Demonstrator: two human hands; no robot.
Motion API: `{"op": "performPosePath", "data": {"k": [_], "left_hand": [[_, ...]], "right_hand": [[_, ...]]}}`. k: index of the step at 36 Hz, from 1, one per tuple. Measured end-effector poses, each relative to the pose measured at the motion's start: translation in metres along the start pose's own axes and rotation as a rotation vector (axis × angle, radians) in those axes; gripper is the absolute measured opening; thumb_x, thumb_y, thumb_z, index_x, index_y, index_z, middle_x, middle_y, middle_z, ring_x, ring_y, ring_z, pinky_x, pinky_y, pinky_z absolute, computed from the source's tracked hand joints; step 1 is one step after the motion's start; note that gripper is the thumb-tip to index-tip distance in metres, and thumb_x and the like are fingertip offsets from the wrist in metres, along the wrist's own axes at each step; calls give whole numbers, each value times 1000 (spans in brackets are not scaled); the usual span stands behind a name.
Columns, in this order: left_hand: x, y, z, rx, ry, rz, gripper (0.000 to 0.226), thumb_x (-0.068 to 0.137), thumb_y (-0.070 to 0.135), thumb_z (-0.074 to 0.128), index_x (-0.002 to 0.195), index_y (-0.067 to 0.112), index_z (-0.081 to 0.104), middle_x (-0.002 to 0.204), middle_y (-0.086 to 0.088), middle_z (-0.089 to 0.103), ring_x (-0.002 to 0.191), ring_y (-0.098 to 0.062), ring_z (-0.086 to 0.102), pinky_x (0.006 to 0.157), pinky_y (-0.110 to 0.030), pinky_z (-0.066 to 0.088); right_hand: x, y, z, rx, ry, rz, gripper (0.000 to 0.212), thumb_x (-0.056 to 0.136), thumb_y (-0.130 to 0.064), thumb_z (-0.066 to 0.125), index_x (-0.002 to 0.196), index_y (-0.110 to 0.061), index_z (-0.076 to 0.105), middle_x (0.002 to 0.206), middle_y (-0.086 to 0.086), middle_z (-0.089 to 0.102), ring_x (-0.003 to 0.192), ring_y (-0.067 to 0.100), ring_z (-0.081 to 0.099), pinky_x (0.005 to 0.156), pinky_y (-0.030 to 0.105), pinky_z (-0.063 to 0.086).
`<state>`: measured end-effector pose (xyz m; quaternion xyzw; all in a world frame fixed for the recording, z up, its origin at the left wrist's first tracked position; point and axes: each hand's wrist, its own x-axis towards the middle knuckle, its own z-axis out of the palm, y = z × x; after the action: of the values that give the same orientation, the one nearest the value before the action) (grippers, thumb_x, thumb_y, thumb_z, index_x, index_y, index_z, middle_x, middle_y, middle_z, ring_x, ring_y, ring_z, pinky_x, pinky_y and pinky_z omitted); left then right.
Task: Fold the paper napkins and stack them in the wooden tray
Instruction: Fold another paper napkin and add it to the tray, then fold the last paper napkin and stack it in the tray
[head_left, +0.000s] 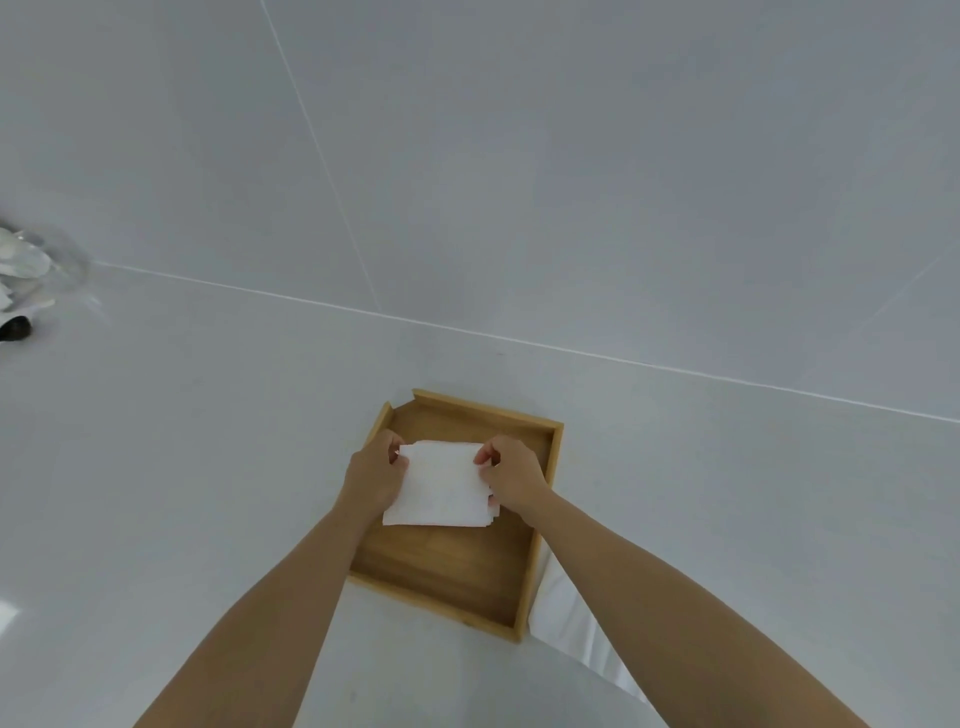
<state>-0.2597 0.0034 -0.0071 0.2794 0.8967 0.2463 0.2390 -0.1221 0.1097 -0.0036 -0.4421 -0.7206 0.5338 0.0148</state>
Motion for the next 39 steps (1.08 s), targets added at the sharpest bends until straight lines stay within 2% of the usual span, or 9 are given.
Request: {"op": "performPosePath", "data": {"k": [4,8,11,14,20,23,29,34,39], "left_hand": [[0,-4,3,24,4,-11,21,93,9,44,112,10,51,101,-4,57,88,-16,48,80,-27,39],[-2,-4,4,65,9,3,23,92,9,44,114,12,48,110,-9,59,89,-18,50,80,-29,41],[-3,-1,3,99,16,13,31,90,11,47,121,13,42,122,-10,50,89,-19,50,79,-30,39],[-5,5,1,113,25,49,40,89,15,52,127,13,37,125,-12,44,85,-18,48,78,-29,40],[-16,32,0,140,19,197,42,89,19,54,128,10,39,136,-9,41,109,-24,54,85,-30,42],[-25,51,5,142,-6,261,37,90,19,53,124,11,43,135,-7,42,108,-23,54,83,-29,43],[-54,79,29,185,-83,386,26,89,18,53,115,11,52,127,-6,47,102,-23,56,82,-30,45],[-79,85,49,224,-145,461,21,88,20,53,108,13,55,119,-5,50,96,-19,55,81,-27,46],[-95,81,64,253,-193,486,19,86,20,55,104,13,56,114,-5,51,86,-11,46,77,-21,40]], "right_hand": [[-1,2,3,9,-34,38,22,88,6,43,90,-15,50,99,5,47,86,21,51,78,35,56],[-1,2,3,-20,-50,33,22,86,4,47,102,-9,55,97,4,46,86,20,50,71,29,50],[-4,2,-1,-40,-50,16,27,87,0,50,113,-5,55,101,6,47,90,20,49,76,27,43],[-7,2,-9,-65,-13,-27,28,86,-2,53,114,-5,53,114,10,49,98,22,49,70,20,37],[-18,3,-35,-42,64,-68,29,86,-3,55,114,-4,53,97,0,46,86,13,44,62,10,39],[-27,7,-50,-82,110,-94,29,84,-3,55,112,-5,54,101,4,49,89,14,44,73,19,38],[-46,30,-77,-131,175,-60,32,84,0,54,115,-5,53,101,2,46,90,15,45,76,23,37],[-63,55,-79,-308,48,41,43,84,-6,60,125,-8,47,126,13,52,114,25,51,88,29,43],[-72,66,-62,-448,-41,66,53,82,-17,66,129,-9,43,132,12,50,122,28,45,98,36,41]]}}
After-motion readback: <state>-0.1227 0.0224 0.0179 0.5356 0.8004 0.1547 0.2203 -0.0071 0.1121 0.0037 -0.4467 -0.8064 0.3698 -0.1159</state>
